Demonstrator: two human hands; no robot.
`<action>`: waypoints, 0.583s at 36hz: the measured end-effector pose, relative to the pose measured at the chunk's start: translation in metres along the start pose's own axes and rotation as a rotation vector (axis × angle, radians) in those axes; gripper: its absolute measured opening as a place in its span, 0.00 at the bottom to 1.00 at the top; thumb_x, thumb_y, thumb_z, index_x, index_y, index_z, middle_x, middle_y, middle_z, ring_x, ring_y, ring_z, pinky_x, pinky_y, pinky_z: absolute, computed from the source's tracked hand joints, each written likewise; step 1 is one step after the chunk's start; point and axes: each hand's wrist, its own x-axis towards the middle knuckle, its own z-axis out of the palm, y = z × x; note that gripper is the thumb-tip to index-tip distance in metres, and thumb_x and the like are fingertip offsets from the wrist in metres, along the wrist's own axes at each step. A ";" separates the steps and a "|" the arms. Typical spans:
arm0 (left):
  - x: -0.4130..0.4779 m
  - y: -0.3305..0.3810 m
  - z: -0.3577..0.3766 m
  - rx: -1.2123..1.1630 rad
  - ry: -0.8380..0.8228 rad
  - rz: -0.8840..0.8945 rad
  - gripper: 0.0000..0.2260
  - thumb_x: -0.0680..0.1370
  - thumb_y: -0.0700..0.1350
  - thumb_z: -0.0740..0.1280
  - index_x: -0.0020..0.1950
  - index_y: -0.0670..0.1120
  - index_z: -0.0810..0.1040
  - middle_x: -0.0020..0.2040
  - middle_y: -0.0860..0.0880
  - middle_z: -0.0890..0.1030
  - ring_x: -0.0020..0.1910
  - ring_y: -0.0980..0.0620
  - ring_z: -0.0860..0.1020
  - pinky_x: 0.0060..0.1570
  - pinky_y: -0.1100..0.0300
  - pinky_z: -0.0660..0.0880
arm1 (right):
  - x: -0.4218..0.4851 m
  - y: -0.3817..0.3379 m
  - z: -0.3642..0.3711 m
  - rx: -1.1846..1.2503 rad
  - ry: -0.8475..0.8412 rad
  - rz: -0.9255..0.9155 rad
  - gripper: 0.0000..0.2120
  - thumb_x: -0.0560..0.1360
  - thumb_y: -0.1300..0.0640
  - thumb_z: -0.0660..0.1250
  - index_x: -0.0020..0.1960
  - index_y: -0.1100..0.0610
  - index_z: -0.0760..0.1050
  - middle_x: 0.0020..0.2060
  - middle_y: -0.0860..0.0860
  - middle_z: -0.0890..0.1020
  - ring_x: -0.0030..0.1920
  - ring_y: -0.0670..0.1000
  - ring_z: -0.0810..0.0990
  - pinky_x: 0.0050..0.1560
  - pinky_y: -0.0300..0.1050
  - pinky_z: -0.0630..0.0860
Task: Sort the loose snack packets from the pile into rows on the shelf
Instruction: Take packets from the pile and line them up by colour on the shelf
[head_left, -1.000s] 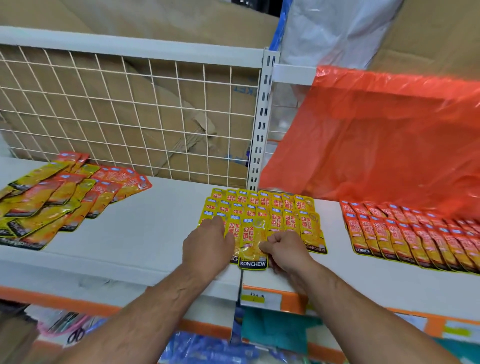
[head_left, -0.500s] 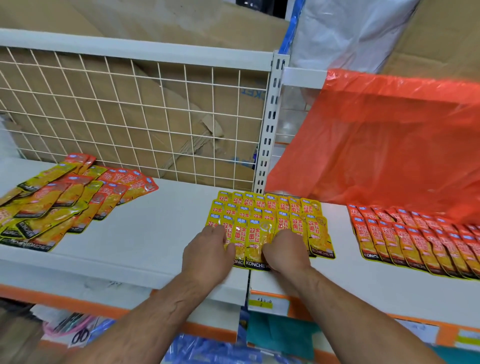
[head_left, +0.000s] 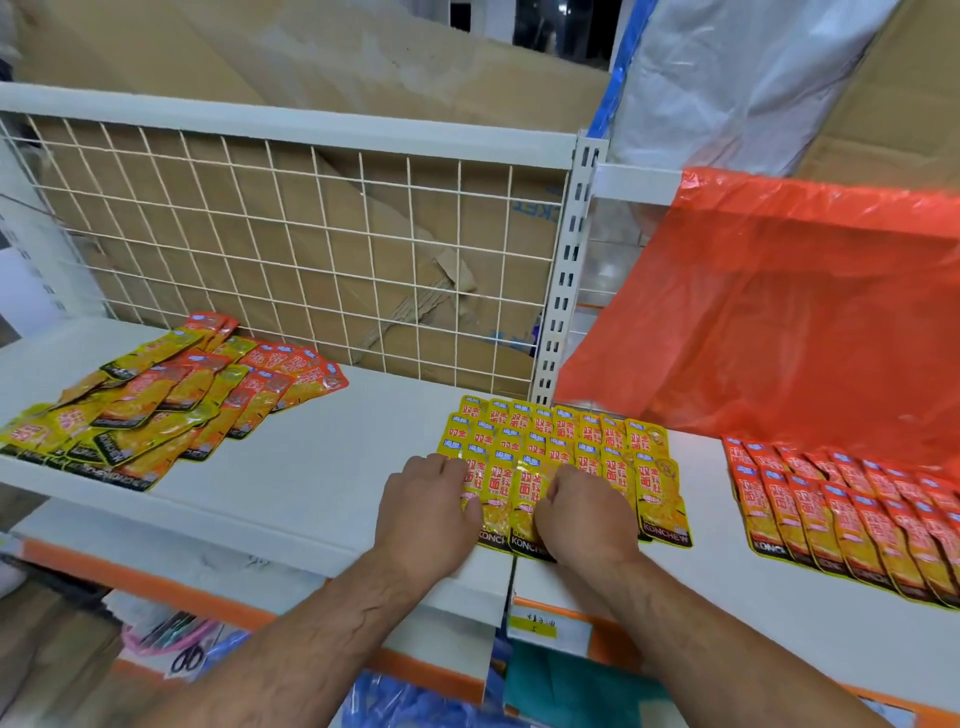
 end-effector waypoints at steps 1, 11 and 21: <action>-0.001 -0.002 -0.002 0.013 -0.001 -0.004 0.17 0.78 0.56 0.60 0.62 0.51 0.75 0.58 0.51 0.78 0.57 0.49 0.73 0.54 0.54 0.70 | 0.000 -0.002 0.000 -0.028 0.014 -0.060 0.05 0.75 0.56 0.60 0.47 0.53 0.75 0.39 0.47 0.78 0.41 0.52 0.76 0.34 0.43 0.69; -0.023 -0.034 -0.029 0.056 -0.030 -0.169 0.32 0.67 0.62 0.51 0.61 0.48 0.80 0.57 0.48 0.82 0.59 0.44 0.77 0.59 0.53 0.72 | 0.004 -0.046 0.005 -0.137 -0.181 -0.575 0.28 0.75 0.46 0.64 0.74 0.49 0.67 0.75 0.51 0.66 0.73 0.55 0.63 0.72 0.46 0.61; -0.055 -0.095 -0.067 0.023 -0.070 -0.405 0.28 0.74 0.60 0.60 0.71 0.50 0.70 0.66 0.49 0.76 0.66 0.45 0.70 0.63 0.54 0.70 | 0.008 -0.118 0.027 -0.134 -0.250 -0.700 0.28 0.77 0.45 0.63 0.76 0.49 0.65 0.74 0.50 0.67 0.73 0.53 0.64 0.72 0.44 0.61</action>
